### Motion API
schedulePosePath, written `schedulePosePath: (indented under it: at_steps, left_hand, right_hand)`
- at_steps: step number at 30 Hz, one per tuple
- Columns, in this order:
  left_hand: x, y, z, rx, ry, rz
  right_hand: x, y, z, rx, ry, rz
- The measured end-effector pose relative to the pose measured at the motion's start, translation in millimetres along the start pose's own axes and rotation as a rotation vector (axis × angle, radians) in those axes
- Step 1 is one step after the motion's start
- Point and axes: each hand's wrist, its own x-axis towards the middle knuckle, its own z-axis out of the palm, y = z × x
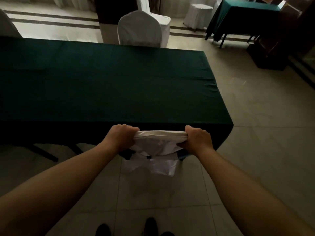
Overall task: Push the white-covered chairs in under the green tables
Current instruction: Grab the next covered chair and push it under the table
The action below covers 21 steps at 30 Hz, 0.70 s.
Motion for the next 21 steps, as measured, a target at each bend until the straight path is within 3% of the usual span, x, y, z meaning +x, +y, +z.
schedulePosePath:
  at_steps: [11, 21]
  left_hand:
    - [-9, 9, 17, -0.003, -0.008, 0.024]
    - [-15, 13, 18, -0.133, -0.056, -0.100]
  right_hand:
    - [-10, -2, 16, -0.041, -0.049, -0.010]
    - [-12, 1, 9, -0.004, -0.063, -0.158]
